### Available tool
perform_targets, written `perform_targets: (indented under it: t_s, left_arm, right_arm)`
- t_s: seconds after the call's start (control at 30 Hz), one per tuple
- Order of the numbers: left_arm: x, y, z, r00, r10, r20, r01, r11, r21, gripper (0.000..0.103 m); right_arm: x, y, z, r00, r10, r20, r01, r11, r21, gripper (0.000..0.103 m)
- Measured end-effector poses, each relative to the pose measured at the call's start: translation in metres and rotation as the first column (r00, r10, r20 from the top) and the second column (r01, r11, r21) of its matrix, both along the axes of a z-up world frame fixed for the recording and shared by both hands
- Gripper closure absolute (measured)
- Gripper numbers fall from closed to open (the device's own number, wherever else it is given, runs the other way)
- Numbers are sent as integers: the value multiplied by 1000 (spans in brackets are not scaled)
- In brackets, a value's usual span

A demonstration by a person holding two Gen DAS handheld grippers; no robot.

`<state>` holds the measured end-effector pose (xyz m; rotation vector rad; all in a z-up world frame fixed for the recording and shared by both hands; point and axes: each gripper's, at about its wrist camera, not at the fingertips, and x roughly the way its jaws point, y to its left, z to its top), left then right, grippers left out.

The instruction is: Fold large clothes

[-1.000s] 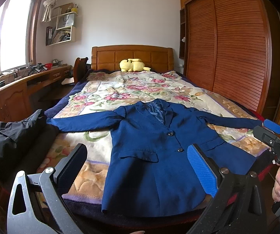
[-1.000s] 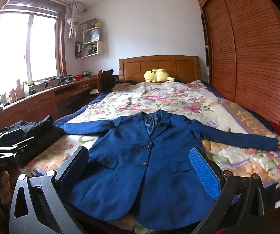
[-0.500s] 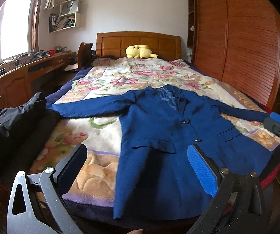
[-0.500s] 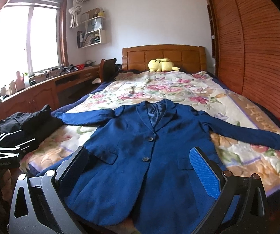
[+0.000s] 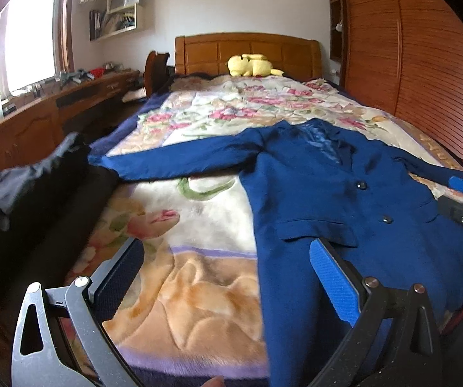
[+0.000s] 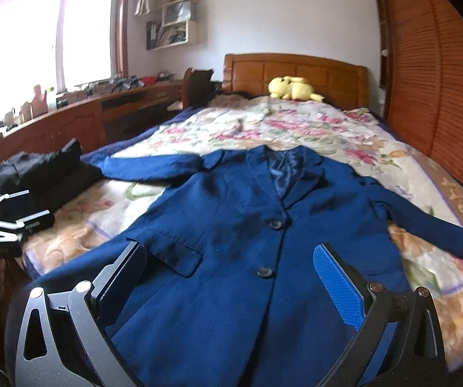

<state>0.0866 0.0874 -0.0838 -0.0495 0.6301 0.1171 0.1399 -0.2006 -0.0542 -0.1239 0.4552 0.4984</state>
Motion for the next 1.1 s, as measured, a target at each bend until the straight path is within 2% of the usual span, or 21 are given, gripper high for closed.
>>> perform_targets:
  t_s: [0.2,0.37,0.57,0.77,0.97,1.1]
  left_arm:
    - [32,27,-17,999,6,-51,-7,1000,-16,0]
    - [67,53,-29,995,15,-97,-21,998,-58,0]
    - [110,78,-37,990,43,-131,-46,999,-20,0]
    - [148,97,-46,980,60,-188,-67,997,-27,0]
    - [181,106,-50,973,72,-220,-74,997,-2,0]
    - [206,122,-56,967,80,-243,-94,994,-47,0]
  right_arm:
    - [33,16,-11,999,30,-44,-32,999,-41,0]
    - [65,33,-12,995,65,-73,-71,994,-87,0]
    - [85,41,-22,992,103,-78,-112,986,-120,0]
    - [101,40,-46,978,123,-168,-142,984,-111,0]
    - [102,26,-42,974,137,-178,-149,987,-57,0]
    - [102,21,-42,975,135,-175,-143,989,-35,0]
